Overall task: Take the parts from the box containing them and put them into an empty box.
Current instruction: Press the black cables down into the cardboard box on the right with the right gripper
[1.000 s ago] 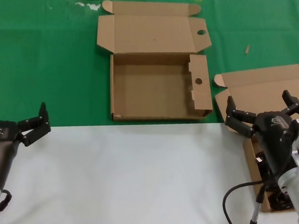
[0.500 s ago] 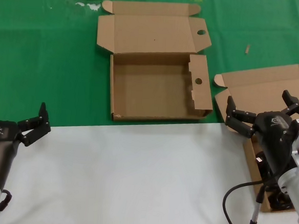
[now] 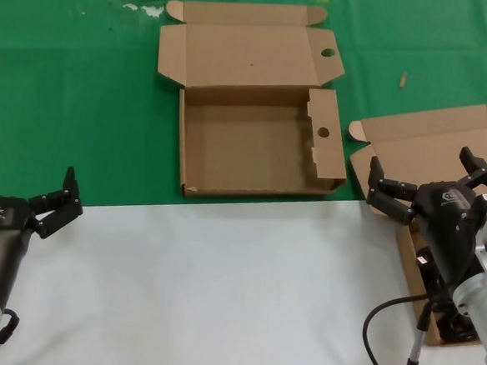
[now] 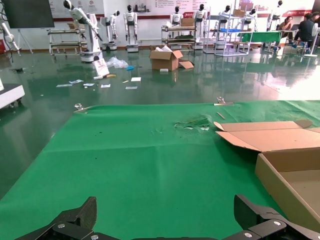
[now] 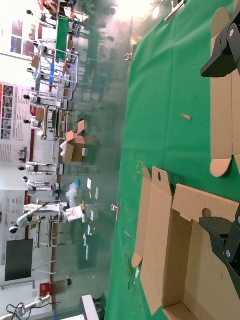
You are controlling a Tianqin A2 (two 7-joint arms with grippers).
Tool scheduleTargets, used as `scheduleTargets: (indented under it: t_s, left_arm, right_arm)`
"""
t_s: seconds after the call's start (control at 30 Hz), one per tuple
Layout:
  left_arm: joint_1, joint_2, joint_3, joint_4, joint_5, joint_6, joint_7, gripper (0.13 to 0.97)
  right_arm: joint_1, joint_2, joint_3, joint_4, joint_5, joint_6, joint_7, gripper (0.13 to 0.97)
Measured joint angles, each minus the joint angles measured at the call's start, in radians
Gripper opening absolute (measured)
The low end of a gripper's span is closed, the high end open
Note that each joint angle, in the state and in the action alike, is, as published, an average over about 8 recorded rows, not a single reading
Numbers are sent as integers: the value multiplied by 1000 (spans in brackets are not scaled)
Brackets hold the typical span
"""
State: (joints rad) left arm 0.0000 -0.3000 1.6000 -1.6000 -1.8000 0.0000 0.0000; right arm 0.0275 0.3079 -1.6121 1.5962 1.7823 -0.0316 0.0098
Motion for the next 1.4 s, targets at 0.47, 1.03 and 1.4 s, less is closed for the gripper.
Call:
scheduleTargets:
  t_s: [0.47, 1.03, 1.4]
  left_arm:
    - [0, 0, 0, 0, 0, 0, 0, 944]
    - [0, 0, 0, 0, 0, 0, 0, 809]
    - [0, 0, 0, 0, 0, 0, 0, 581]
  right_arm:
    - [20, -84, 94, -80, 4, -96, -158, 966]
    - [-2, 53, 90, -111, -46, -213, -212, 966]
    - [-33, 366, 13, 28, -273, -338, 32, 966]
